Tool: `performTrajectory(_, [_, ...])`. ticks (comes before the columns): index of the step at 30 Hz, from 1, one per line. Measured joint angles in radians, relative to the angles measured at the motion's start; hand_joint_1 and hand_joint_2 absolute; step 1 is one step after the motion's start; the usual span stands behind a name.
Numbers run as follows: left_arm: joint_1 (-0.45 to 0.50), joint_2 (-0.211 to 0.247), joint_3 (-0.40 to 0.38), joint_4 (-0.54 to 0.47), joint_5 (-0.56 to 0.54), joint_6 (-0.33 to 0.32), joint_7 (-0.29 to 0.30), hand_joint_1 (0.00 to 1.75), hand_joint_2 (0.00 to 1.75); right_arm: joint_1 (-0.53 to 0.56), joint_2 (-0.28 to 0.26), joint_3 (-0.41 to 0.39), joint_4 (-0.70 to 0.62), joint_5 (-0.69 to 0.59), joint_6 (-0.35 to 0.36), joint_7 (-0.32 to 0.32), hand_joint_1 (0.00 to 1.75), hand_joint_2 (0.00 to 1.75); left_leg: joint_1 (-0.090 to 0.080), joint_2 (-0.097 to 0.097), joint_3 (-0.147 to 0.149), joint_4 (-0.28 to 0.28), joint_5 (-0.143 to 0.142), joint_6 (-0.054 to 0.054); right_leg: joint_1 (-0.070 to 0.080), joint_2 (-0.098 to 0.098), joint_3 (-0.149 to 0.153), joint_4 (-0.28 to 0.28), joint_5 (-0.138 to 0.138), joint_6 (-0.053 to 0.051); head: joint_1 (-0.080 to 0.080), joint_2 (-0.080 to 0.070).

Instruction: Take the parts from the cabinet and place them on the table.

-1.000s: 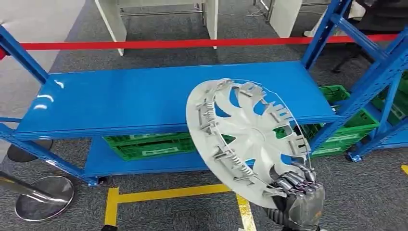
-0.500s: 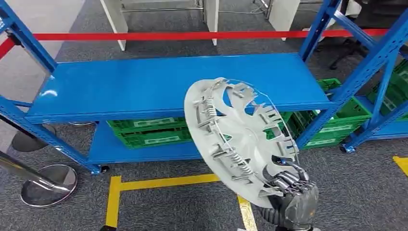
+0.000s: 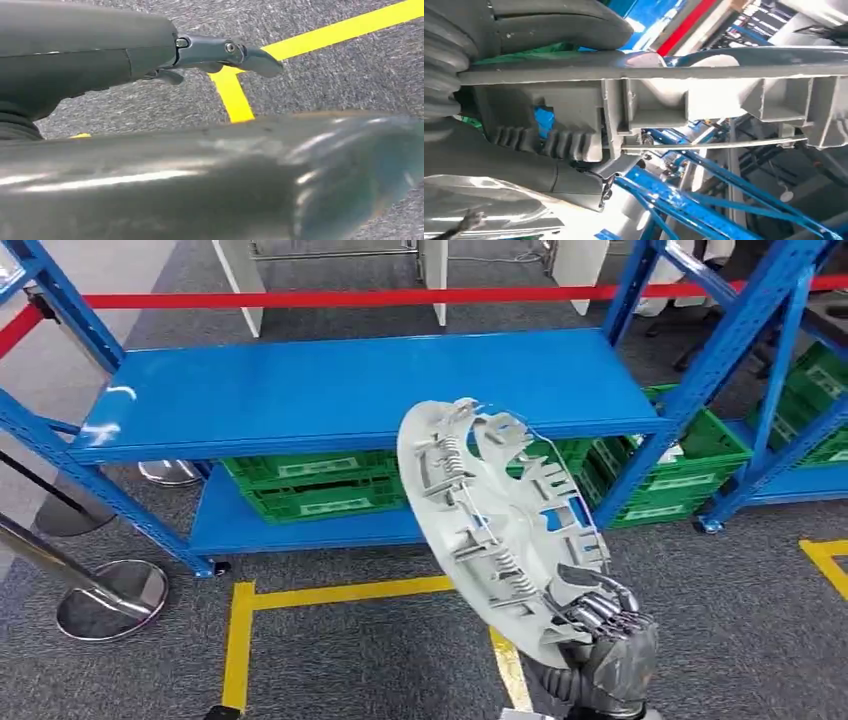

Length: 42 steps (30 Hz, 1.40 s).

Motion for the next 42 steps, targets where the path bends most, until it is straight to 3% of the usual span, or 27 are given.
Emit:
performTrajectory(3, [0.003, 0.000, 0.007, 0.000, 0.007, 0.002, 0.000, 0.00, 0.00, -0.012, -0.010, 0.022, 0.011, -0.011, 0.000, 0.012, 1.75, 1.75, 0.006, -0.005, -0.028, 0.137, -0.181, -0.020, 0.001, -0.004, -0.035, 0.002, 0.033, -0.016, -0.008, 0.000])
performTrajectory(4, [0.002, 0.000, 0.009, 0.000, 0.008, 0.002, 0.000, 0.00, 0.00, -0.019, -0.013, 0.029, 0.016, -0.016, 0.000, 0.016, 1.75, 1.75, 0.008, -0.005, -0.039, 0.216, -0.229, -0.023, 0.002, -0.005, -0.051, 0.002, 0.046, -0.016, -0.008, 0.000])
performTrajectory(5, [0.001, 0.000, 0.011, 0.000, 0.011, 0.002, 0.000, 0.00, 0.00, -0.027, -0.018, 0.035, 0.021, -0.021, 0.000, 0.021, 1.75, 1.75, 0.010, -0.005, -0.041, 0.281, -0.246, -0.026, 0.002, -0.006, -0.059, 0.005, 0.059, -0.015, -0.007, 0.000])
performTrajectory(7, [0.000, 0.000, 0.013, 0.000, 0.014, 0.002, 0.002, 0.00, 0.00, -0.039, -0.026, 0.050, 0.031, -0.034, 0.000, 0.026, 1.75, 1.75, 0.012, -0.005, -0.006, 0.291, -0.183, -0.027, 0.002, -0.006, -0.098, 0.019, 0.081, -0.014, -0.008, 0.000])
performTrajectory(9, [-0.001, 0.000, 0.013, 0.000, 0.016, 0.003, 0.003, 0.00, 0.00, -0.047, -0.032, 0.061, 0.039, -0.039, 0.000, 0.031, 1.75, 1.75, 0.014, -0.005, 0.093, 0.156, -0.126, -0.021, 0.002, -0.006, -0.131, 0.035, 0.093, -0.010, -0.008, 0.000])
performTrajectory(10, [-0.003, 0.000, 0.014, 0.000, 0.016, 0.005, 0.003, 0.00, 0.00, -0.052, -0.038, 0.069, 0.043, -0.040, 0.000, 0.037, 1.75, 1.75, 0.014, -0.008, 0.162, 0.053, -0.132, -0.015, 0.002, -0.006, -0.143, 0.044, 0.098, -0.006, -0.008, 0.000])
performTrajectory(11, [-0.005, -0.001, 0.014, 0.000, 0.016, 0.008, 0.003, 0.00, 0.00, -0.056, -0.041, 0.075, 0.047, -0.041, 0.000, 0.040, 1.75, 1.75, 0.010, -0.010, 0.200, -0.018, -0.159, -0.010, 0.008, -0.005, -0.154, 0.052, 0.104, 0.000, -0.008, 0.000])
performTrajectory(13, [-0.007, -0.003, 0.016, 0.000, 0.016, 0.016, 0.004, 0.00, 0.00, -0.062, -0.047, 0.084, 0.053, -0.042, 0.000, 0.042, 1.75, 1.75, 0.005, -0.010, 0.190, -0.030, -0.164, -0.002, 0.004, -0.008, -0.166, 0.051, 0.123, 0.012, -0.008, 0.000])
performTrajectory(15, [-0.004, -0.005, 0.020, 0.000, 0.016, 0.017, 0.007, 0.00, 0.00, -0.064, -0.055, 0.095, 0.056, -0.043, 0.000, 0.042, 1.75, 1.75, 0.005, -0.008, 0.169, -0.037, -0.145, 0.017, 0.005, -0.007, -0.173, 0.048, 0.141, 0.027, -0.006, 0.000])
performTrajectory(16, [-0.007, -0.007, 0.022, 0.001, 0.016, 0.017, 0.007, 0.00, 0.00, -0.064, -0.060, 0.097, 0.058, -0.045, 0.000, 0.042, 1.75, 1.75, 0.010, 0.000, 0.165, -0.041, -0.131, 0.028, 0.000, -0.001, -0.181, 0.061, 0.109, 0.029, -0.008, 0.000])
performTrajectory(17, [-0.009, -0.008, 0.024, 0.001, 0.016, 0.017, 0.007, 0.00, 0.00, -0.065, -0.063, 0.101, 0.061, -0.047, 0.000, 0.042, 1.75, 1.75, 0.009, -0.001, 0.148, -0.040, -0.119, 0.041, 0.001, 0.001, -0.202, 0.102, 0.045, 0.031, -0.004, 0.000])
performTrajectory(19, [-0.009, -0.010, 0.025, 0.001, 0.016, 0.018, 0.006, 0.00, 0.00, -0.072, -0.071, 0.104, 0.067, -0.048, 0.000, 0.043, 1.75, 1.75, 0.005, 0.001, 0.118, -0.038, -0.094, 0.047, 0.000, 0.002, -0.233, 0.239, -0.067, 0.035, -0.002, 0.000])
performTrajectory(20, [-0.009, -0.010, 0.027, 0.001, 0.017, 0.021, 0.004, 0.00, 0.00, -0.074, -0.074, 0.106, 0.071, -0.048, 0.000, 0.044, 1.75, 1.75, 0.003, 0.001, 0.099, -0.038, -0.085, 0.048, 0.000, 0.002, -0.245, 0.311, -0.091, 0.038, -0.001, 0.000])
performTrajectory(22, [-0.009, -0.010, 0.030, 0.001, 0.017, 0.024, 0.003, 0.00, 0.00, -0.074, -0.079, 0.110, 0.075, -0.046, 0.000, 0.047, 1.75, 1.75, 0.000, 0.000, 0.065, -0.035, -0.061, 0.045, 0.000, 0.002, -0.227, 0.349, -0.022, 0.039, -0.002, 0.000])
performTrajectory(24, [-0.009, -0.010, 0.030, 0.001, 0.016, 0.024, 0.003, 0.00, 0.00, -0.075, -0.083, 0.113, 0.076, -0.044, 0.000, 0.053, 1.75, 1.75, -0.002, -0.010, 0.030, -0.026, -0.041, 0.038, 0.001, 0.008, -0.155, 0.274, 0.068, 0.031, -0.002, 0.000])
performTrajectory(25, [-0.010, -0.010, 0.030, 0.001, 0.016, 0.024, 0.003, 0.00, 0.00, -0.076, -0.085, 0.114, 0.076, -0.043, 0.000, 0.055, 1.75, 1.75, -0.003, -0.018, 0.018, -0.020, -0.031, 0.034, 0.001, 0.028, -0.090, 0.188, 0.065, 0.023, -0.001, 0.000])
performTrajectory(26, [-0.011, -0.012, 0.030, 0.001, 0.012, 0.025, 0.003, 0.00, 0.00, -0.077, -0.086, 0.118, 0.076, -0.043, 0.000, 0.056, 1.75, 1.75, -0.007, -0.022, 0.008, -0.013, -0.025, 0.029, 0.003, 0.060, -0.006, 0.083, 0.020, 0.014, -0.002, 0.000])
performTrajectory(27, [-0.013, -0.012, 0.030, 0.001, 0.010, 0.027, 0.003, 0.00, 0.00, -0.077, -0.086, 0.120, 0.075, -0.043, 0.000, 0.057, 1.75, 1.75, -0.010, -0.027, 0.002, -0.005, -0.017, 0.026, -0.001, 0.059, 0.032, 0.005, -0.012, 0.013, -0.003, 0.000])
performTrajectory(28, [-0.015, -0.013, 0.030, 0.001, 0.008, 0.027, 0.003, 0.00, 0.00, -0.080, -0.087, 0.122, 0.076, -0.042, 0.000, 0.058, 1.75, 1.75, -0.009, -0.034, -0.008, -0.003, -0.003, 0.020, 0.003, 0.052, 0.023, -0.007, -0.027, 0.014, 0.000, 0.000])
performTrajectory(30, [-0.012, -0.012, 0.030, 0.001, 0.006, 0.027, 0.005, 0.00, 0.00, -0.077, -0.089, 0.124, 0.077, -0.040, 0.000, 0.059, 1.75, 1.75, -0.007, -0.053, -0.015, -0.007, 0.017, 0.008, 0.003, 0.034, 0.013, -0.006, -0.012, 0.004, 0.000, 0.000])
performTrajectory(31, [-0.009, -0.009, 0.030, 0.001, 0.003, 0.029, 0.006, 0.00, 0.00, -0.078, -0.091, 0.125, 0.077, -0.039, 0.000, 0.059, 1.75, 1.75, -0.002, -0.050, -0.022, 0.001, 0.004, 0.004, -0.003, 0.019, 0.010, -0.009, -0.004, -0.002, 0.000, 0.000])
performTrajectory(34, [-0.004, -0.010, 0.030, 0.001, 0.002, 0.029, 0.007, 0.00, 0.00, -0.073, -0.092, 0.125, 0.077, -0.039, 0.000, 0.062, 1.75, 1.75, 0.010, -0.027, -0.064, 0.169, -0.146, -0.023, -0.004, -0.009, 0.000, -0.008, 0.009, -0.011, -0.011, 0.000])
performTrajectory(36, [-0.004, -0.010, 0.030, 0.001, 0.001, 0.029, 0.007, 0.00, 0.00, -0.073, -0.093, 0.126, 0.079, -0.039, 0.000, 0.063, 1.75, 1.75, 0.018, -0.023, -0.082, 0.282, -0.182, -0.035, -0.004, -0.030, -0.006, -0.006, 0.013, -0.008, -0.012, 0.000])
performTrajectory(38, [-0.002, -0.010, 0.030, 0.001, 0.000, 0.029, 0.007, 0.00, 0.00, -0.073, -0.094, 0.126, 0.080, -0.038, 0.000, 0.063, 1.75, 1.75, 0.027, -0.017, -0.029, 0.230, -0.137, -0.041, -0.006, -0.051, -0.008, -0.001, 0.014, -0.006, -0.011, 0.000])
performTrajectory(40, [-0.003, -0.009, 0.030, 0.001, 0.000, 0.031, 0.007, 0.00, 0.00, -0.073, -0.094, 0.126, 0.080, -0.039, 0.000, 0.063, 1.75, 1.75, 0.029, 0.011, 0.070, 0.064, -0.072, -0.041, -0.008, -0.069, 0.006, 0.006, 0.007, 0.005, -0.011, 0.000])
performTrajectory(41, [-0.003, -0.010, 0.030, 0.002, -0.002, 0.032, 0.008, 0.00, 0.00, -0.073, -0.094, 0.126, 0.080, -0.039, 0.000, 0.063, 1.75, 1.75, 0.021, 0.047, 0.095, 0.028, -0.093, -0.038, -0.003, -0.076, -0.015, 0.008, 0.004, 0.011, -0.012, 0.000])
performTrajectory(42, [-0.004, -0.009, 0.030, 0.002, -0.003, 0.034, 0.009, 0.00, 0.00, -0.074, -0.095, 0.127, 0.080, -0.039, 0.000, 0.064, 1.75, 1.75, 0.014, 0.050, 0.087, 0.024, -0.083, -0.021, 0.001, -0.082, -0.017, 0.014, 0.005, 0.015, -0.017, 0.000])
